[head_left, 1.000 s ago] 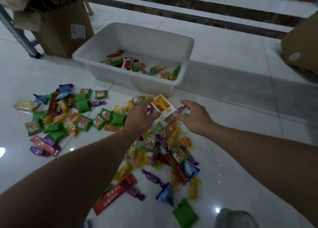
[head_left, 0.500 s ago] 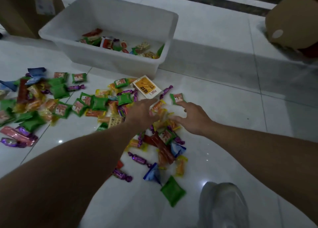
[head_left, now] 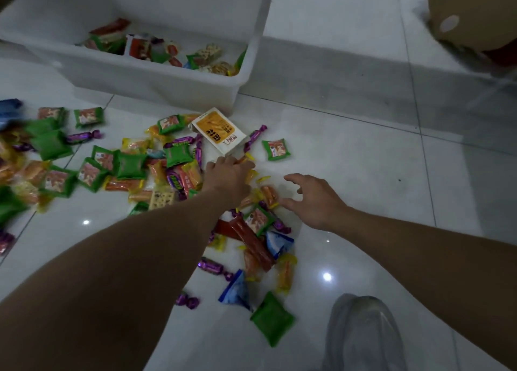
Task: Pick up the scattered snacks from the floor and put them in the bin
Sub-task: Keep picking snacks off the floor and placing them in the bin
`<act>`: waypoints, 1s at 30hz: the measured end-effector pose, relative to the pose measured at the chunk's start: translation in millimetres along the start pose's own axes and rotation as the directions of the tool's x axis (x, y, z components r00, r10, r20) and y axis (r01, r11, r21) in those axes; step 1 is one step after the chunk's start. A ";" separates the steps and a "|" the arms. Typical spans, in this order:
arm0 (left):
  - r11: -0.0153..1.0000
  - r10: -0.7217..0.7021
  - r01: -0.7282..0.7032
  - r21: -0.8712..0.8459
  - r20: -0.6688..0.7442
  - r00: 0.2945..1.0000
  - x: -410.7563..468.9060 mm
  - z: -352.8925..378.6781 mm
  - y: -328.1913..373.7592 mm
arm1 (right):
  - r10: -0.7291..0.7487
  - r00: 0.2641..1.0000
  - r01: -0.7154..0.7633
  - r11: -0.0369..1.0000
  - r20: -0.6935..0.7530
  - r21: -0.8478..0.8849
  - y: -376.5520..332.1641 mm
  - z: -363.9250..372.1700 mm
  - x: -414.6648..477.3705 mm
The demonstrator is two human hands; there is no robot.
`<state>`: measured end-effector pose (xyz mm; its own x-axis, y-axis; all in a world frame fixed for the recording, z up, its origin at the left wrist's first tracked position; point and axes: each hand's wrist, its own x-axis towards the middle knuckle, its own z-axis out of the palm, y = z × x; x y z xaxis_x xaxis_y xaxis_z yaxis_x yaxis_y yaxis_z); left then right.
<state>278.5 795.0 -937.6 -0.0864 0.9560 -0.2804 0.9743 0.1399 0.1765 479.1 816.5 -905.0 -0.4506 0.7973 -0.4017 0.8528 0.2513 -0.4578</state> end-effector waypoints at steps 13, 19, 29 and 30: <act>0.983 0.041 -0.060 -0.176 -0.107 0.993 1.6 8.7 -18.9 | -0.054 0.998 0.051 0.994 -0.027 -0.093 -23.0 34.1 31.6; 0.915 -0.005 -0.054 -0.399 -0.146 0.989 -6.0 7.5 -30.3 | 0.048 0.994 -0.048 0.999 -0.097 -0.002 -28.2 37.4 47.6; 0.846 -0.075 -0.063 -0.530 -0.235 0.969 -16.5 -14.3 -20.1 | 0.078 0.967 -0.037 0.985 -0.241 0.170 -35.0 12.4 45.1; 0.843 -0.078 -0.069 -0.534 -0.248 0.966 -17.7 -19.7 -18.2 | 0.070 0.962 -0.022 0.983 -0.264 0.181 -37.6 6.7 44.3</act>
<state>258.3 780.6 -917.2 -0.2108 0.9762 -0.0505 0.7163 0.1894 0.6716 425.3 838.6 -910.9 -0.3044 0.9293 -0.2093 0.8004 0.1304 -0.5851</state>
